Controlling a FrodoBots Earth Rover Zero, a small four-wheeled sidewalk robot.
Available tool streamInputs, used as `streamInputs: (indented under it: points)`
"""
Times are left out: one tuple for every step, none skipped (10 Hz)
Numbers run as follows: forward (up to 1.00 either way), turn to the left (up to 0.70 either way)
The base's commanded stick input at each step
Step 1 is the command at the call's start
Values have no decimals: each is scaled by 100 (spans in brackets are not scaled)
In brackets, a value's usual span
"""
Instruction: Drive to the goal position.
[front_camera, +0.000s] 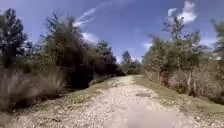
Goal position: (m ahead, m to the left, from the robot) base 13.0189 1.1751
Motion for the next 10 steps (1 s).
streamInputs:
  points:
    - [70,-27]
    - [70,-27]
    - [70,-27]
    - [70,-27]
    - [70,-27]
    - [70,-10]
    - [70,0]
    - [70,0]
    - [70,0]
    - [70,0]
